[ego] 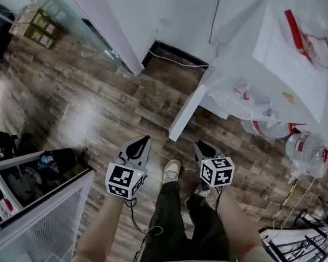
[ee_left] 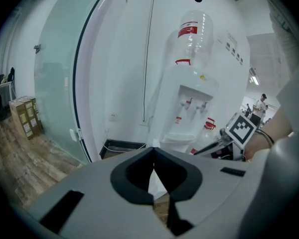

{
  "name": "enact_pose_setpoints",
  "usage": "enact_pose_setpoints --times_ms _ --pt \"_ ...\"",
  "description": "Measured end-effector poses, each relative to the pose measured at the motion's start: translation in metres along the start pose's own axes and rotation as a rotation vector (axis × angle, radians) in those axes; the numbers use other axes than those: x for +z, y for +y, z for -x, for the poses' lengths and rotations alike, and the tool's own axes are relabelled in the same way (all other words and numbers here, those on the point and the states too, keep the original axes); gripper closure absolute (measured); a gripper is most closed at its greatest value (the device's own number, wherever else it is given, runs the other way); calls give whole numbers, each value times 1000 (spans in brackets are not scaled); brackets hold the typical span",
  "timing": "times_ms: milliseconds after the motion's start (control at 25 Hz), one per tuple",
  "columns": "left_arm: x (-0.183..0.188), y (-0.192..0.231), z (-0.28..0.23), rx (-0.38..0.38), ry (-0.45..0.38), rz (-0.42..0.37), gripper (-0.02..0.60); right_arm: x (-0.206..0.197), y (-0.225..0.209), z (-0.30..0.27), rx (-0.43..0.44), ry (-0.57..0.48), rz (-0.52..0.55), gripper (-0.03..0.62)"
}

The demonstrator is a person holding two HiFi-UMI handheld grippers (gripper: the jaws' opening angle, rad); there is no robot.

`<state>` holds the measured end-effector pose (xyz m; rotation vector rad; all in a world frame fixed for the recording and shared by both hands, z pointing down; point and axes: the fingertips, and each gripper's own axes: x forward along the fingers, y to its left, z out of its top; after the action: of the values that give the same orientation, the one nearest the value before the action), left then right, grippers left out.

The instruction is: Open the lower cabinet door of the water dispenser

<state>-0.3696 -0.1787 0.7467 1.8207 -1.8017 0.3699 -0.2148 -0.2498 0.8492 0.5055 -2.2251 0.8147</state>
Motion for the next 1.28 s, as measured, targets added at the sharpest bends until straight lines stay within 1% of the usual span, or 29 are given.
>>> enact_pose_setpoints --times_ms 160,240,320,520,680,840,1040,1200,1280 --pt "48 -21 5 -30 -22 -39 575 45 -12 56 -54 -92 -14 572" --pt "71 -33 6 -48 -30 -64 576 65 -15 85 -75 -130 -15 580" --pt "94 -47 9 -68 -37 -89 575 85 -15 118 -96 -164 9 585" --pt "155 -89 16 -118 -67 -159 577 134 -15 202 -162 -247 108 588" --pt "196 -125 25 -164 -83 -218 577 162 -16 264 -201 -311 113 588" --pt "235 -160 35 -208 -110 -239 577 188 -18 327 -239 -386 113 588" --pt "295 -207 49 -264 -182 -271 575 222 -14 406 -283 -496 148 588" --pt "349 -241 72 -290 -296 -294 577 246 -2 465 -302 -581 186 588" --pt "371 -257 83 -300 -340 -315 577 255 4 492 -309 -620 201 588"
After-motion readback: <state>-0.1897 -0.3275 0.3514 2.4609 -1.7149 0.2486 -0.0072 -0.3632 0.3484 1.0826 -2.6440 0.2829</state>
